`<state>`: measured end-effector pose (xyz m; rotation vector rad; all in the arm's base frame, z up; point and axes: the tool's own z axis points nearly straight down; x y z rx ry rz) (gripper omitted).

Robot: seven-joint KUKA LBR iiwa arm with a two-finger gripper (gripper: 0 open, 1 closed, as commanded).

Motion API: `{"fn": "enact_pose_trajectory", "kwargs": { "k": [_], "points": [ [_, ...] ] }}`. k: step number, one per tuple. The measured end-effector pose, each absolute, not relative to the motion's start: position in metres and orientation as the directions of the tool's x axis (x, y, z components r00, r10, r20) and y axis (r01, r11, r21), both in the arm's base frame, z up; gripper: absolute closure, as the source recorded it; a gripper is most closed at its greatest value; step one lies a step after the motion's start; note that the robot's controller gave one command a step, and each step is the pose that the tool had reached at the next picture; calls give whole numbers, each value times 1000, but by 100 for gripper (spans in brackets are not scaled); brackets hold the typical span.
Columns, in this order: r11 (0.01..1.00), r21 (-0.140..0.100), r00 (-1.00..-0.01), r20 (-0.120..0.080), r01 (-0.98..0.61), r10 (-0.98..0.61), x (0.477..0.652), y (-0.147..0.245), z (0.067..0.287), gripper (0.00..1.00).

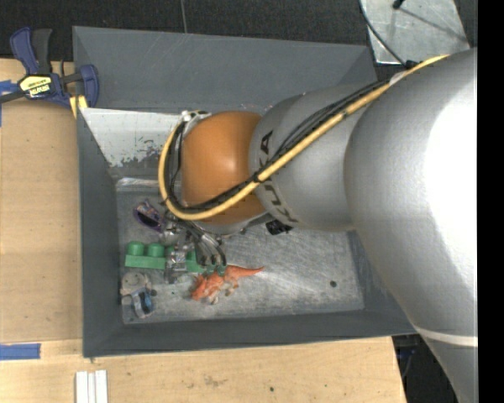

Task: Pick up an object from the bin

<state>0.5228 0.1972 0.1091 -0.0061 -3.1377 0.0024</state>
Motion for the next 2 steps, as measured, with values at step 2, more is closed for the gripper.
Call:
{"fn": "enact_pose_trajectory", "kwargs": {
  "k": [2],
  "points": [
    [1000, -1, -1000, 2, 4, 4, 524, 197, 142, 100]
  ]
}}
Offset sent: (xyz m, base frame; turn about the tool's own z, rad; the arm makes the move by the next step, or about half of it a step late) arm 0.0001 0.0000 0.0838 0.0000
